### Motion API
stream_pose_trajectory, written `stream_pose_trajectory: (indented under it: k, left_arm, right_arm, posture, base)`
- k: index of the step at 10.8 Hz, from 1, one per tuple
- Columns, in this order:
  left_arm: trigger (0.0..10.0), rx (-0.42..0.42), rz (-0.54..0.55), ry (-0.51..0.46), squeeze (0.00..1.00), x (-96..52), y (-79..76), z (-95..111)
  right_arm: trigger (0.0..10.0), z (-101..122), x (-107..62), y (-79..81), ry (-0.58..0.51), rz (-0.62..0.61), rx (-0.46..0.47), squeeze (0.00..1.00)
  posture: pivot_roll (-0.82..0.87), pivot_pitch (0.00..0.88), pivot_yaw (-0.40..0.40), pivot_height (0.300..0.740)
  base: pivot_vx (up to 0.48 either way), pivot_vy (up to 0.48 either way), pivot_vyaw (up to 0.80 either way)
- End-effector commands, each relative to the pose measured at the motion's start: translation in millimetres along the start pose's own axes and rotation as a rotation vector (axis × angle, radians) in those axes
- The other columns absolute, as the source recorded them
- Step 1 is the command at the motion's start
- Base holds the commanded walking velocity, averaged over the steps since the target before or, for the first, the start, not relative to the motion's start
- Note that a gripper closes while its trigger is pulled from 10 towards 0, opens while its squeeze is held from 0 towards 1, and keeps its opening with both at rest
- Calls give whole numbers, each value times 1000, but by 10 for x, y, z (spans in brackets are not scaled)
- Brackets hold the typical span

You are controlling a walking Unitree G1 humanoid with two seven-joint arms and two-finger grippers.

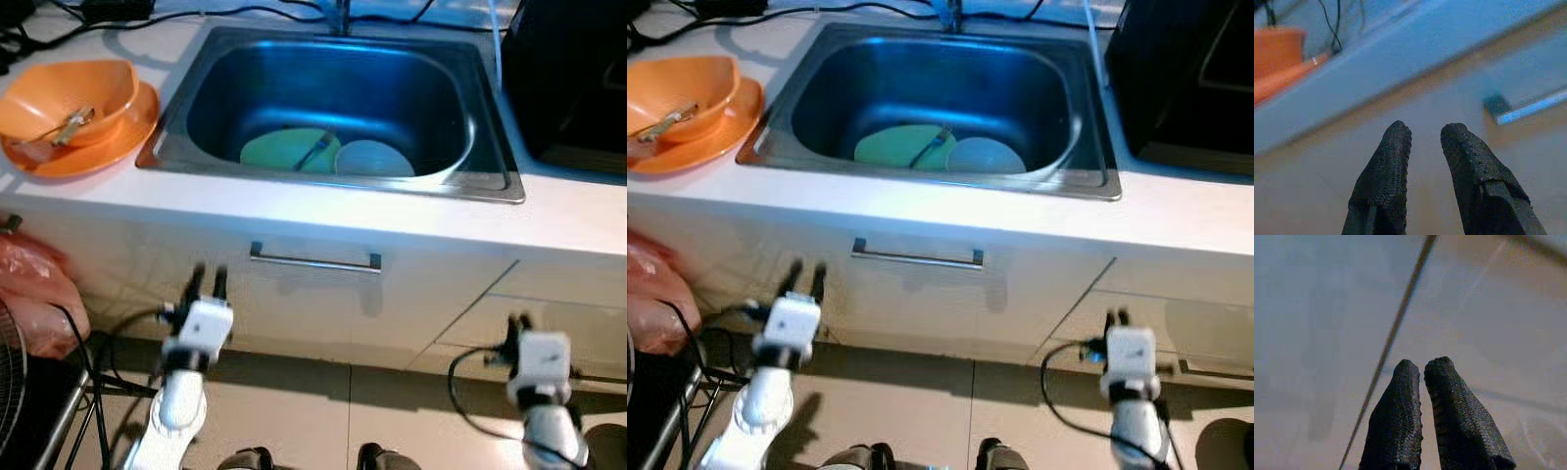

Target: Kitchen organization

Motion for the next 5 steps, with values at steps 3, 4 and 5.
stream_pose_trajectory:
  k: [3,4,5]
  left_arm:
    - [10000,28,30,-68,0,46,39,236]
    - [10000,35,27,-94,0,48,25,328]
    - [10000,43,26,-127,0,69,19,432]
  right_arm:
    - [10000,99,13,-184,-29,-57,-5,0]
    - [10000,171,17,-269,-52,-88,-7,0]
    - [10000,268,41,-345,-78,-116,-4,0]
  posture:
    - [-28,185,26,740]
    - [-28,184,28,740]
    - [-28,184,28,740]
  base:
    - [0,0,0]
    - [0,0,0]
    - [0,0,0]
Point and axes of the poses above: a point about 5 cm out from each wrist's last joint towards the gripper, its own x axis pointing out of the wrist towards the gripper, its own z axis along the axis of the wrist's last joint, y = z × x, the point moved 4 cm from there along x, pointing out of the wrist towards the gripper, and after that the axes turned 15 degrees about -x, right-handed, at the moved point
